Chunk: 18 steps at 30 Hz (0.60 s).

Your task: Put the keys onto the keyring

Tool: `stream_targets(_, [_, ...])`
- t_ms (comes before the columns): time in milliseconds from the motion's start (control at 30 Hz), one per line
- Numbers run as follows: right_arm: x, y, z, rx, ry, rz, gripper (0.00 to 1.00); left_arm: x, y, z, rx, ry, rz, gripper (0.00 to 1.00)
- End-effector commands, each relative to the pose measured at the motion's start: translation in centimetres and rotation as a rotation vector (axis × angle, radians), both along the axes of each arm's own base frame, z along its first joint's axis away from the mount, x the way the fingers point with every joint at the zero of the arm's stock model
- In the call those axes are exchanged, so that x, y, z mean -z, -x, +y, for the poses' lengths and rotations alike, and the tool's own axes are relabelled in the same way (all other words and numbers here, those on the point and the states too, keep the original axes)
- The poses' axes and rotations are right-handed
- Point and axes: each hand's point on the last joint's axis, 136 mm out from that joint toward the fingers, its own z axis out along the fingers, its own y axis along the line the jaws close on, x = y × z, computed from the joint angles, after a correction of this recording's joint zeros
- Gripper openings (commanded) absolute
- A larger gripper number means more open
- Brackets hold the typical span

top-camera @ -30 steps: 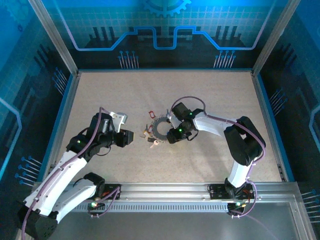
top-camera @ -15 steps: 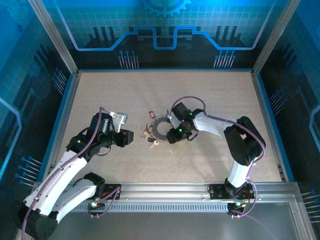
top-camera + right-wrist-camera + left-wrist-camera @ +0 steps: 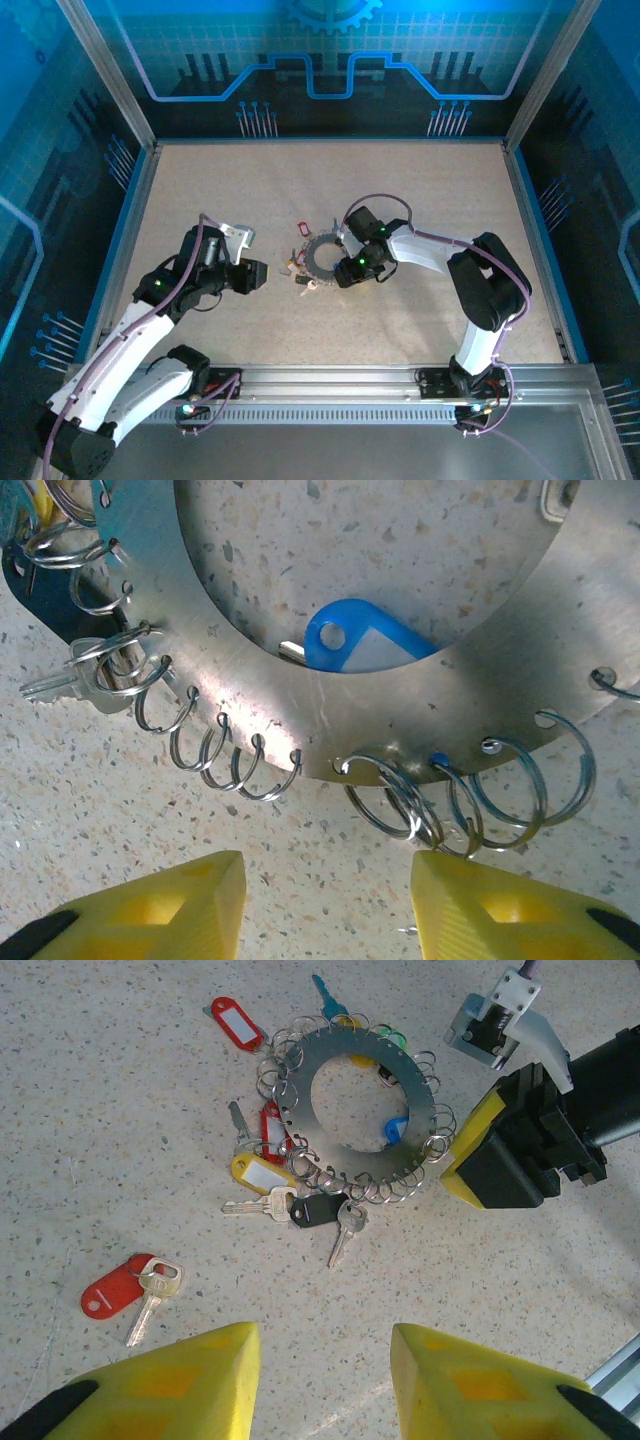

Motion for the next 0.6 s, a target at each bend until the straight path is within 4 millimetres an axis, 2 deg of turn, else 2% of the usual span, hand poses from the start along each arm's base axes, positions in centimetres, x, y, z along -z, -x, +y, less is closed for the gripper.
stream_targets(0, [-0.66,-0.83,0.46,0.010,-0.032,-0.005,0.48,0.55,0.24,-0.21,0.023,0.005,0.012,0.41])
stream_targets(333, [-0.27,-1.14,0.59,0.011,-0.025,0.002,0.48,0.63,0.25,-0.26,0.025,0.005,0.016,0.40])
stream_targets(567, [0.09,-1.59,-0.05,0.043,0.015,-0.011,0.51,0.60,0.20,-0.28,0.021,0.010,0.018,0.40])
